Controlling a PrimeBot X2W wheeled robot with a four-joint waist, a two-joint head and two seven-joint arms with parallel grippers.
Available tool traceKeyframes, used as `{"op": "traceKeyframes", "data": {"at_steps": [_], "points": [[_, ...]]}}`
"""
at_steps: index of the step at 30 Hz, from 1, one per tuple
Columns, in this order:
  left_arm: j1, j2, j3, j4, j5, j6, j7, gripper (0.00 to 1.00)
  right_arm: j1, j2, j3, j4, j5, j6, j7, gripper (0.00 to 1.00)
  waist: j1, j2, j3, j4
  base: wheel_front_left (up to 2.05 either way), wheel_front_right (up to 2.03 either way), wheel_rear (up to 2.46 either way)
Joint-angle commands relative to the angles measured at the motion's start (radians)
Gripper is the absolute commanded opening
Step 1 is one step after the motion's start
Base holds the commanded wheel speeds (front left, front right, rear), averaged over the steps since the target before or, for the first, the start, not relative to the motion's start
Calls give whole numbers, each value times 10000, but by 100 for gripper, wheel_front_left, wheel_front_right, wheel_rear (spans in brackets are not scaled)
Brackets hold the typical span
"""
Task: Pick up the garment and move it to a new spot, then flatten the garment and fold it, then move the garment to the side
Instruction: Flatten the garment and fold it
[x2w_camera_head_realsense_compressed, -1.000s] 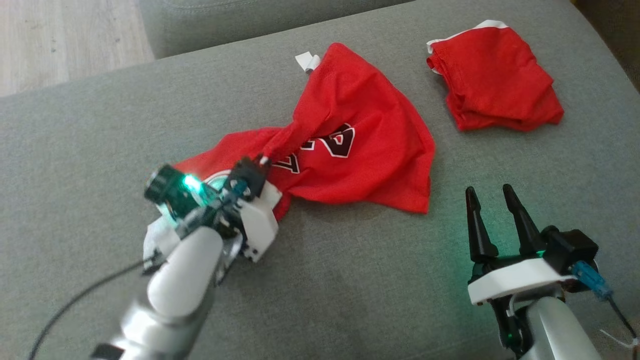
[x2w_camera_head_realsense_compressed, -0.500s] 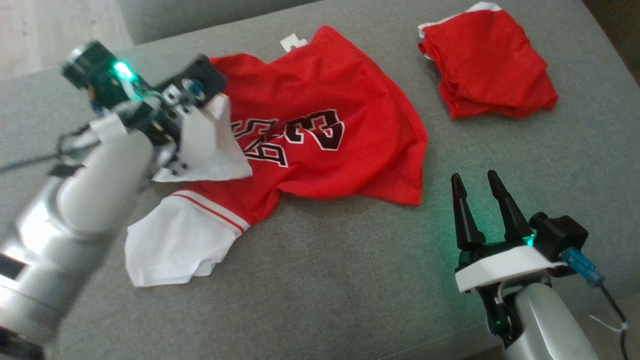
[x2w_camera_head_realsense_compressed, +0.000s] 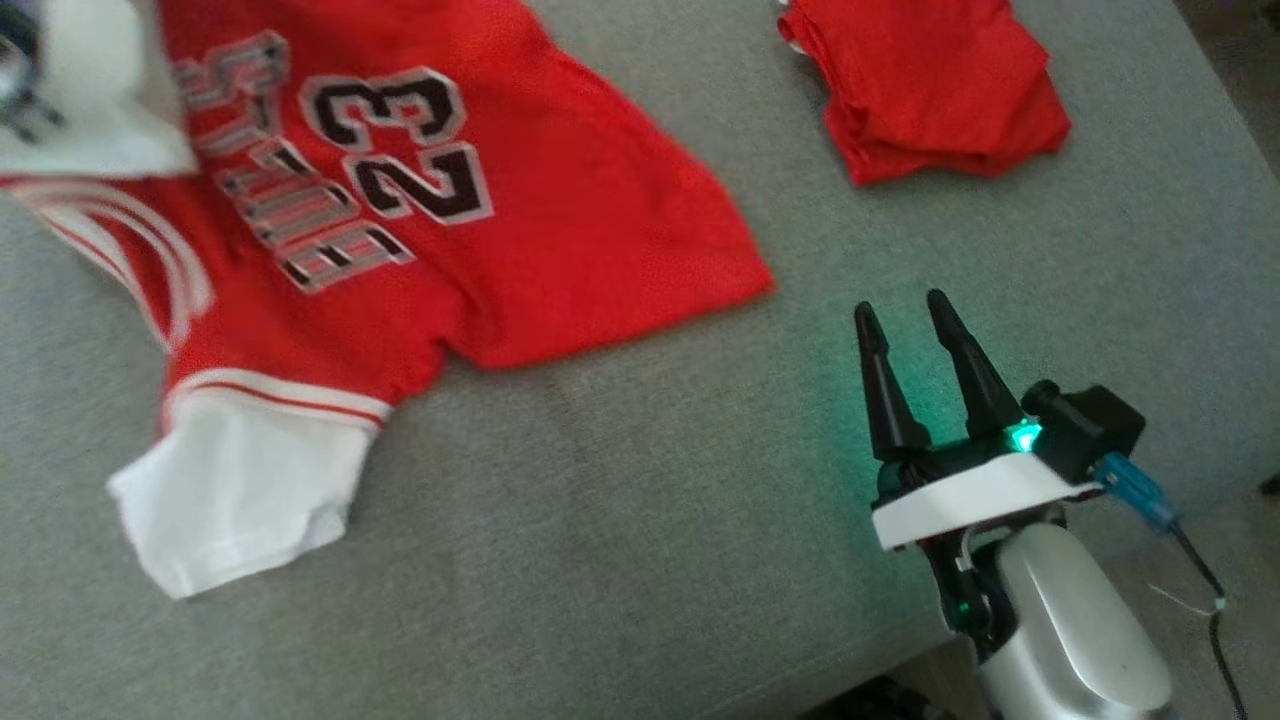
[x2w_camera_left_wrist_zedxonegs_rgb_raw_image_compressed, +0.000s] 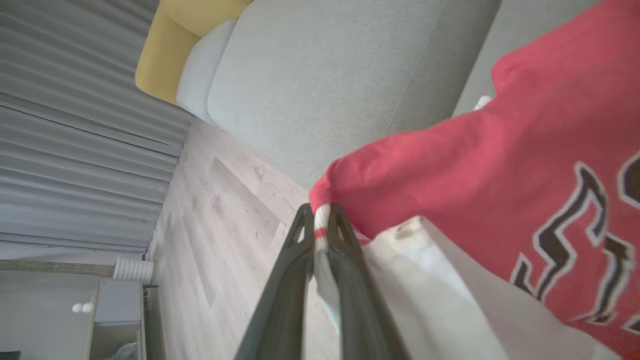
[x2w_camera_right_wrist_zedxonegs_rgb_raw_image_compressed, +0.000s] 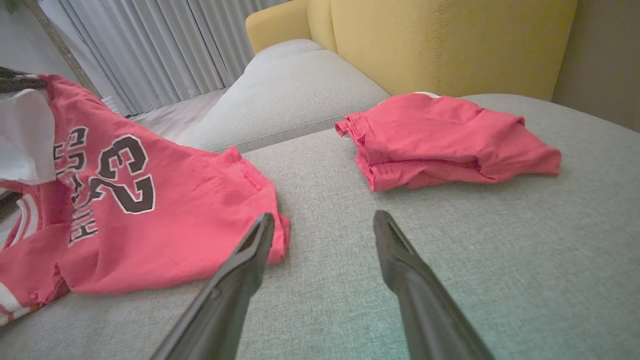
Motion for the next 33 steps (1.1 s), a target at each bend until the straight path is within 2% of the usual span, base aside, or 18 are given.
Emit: {"op": "traceKeyframes", "data": {"at_steps": [1,2,3,4,11,20,26,33], "points": [[-1006,417,304,78,162,24,-176,0,-249,-22,289,-348,95,-9,-110,100,-2,0,295,-274,0,0,0],[-1281,422,290,300,232,25,-303,12,-287,-22,340,-377,118,-9,-110,100,-2,0,387,-330,0,0,0],[-1527,400,316,528,321,63,-491,64,-324,-22,378,-405,143,-9,-110,100,-2,0,471,-376,0,0,0],[-1727,344,378,766,379,202,-710,100,-355,-22,407,-427,166,-9,-110,100,-2,0,542,-412,0,0,0],[-2161,-383,622,2104,501,1280,-2248,100,-391,-22,356,-428,115,-9,-110,100,-2,0,694,-214,0,0,0],[-1415,-1397,1541,2755,-742,1917,-4472,100,-416,-22,-355,-541,-423,-9,-110,100,-2,0,130,975,0,0,0],[247,-1949,2387,2392,-1993,2338,-6088,100,-203,-22,-1116,-546,-1014,-9,-110,100,-2,0,-691,1983,0,0,0],[3497,-2300,3198,594,-3217,3136,-6693,100,314,-22,-1727,-577,-1473,-9,-110,100,-2,0,-1643,3046,0,0,0]]}}
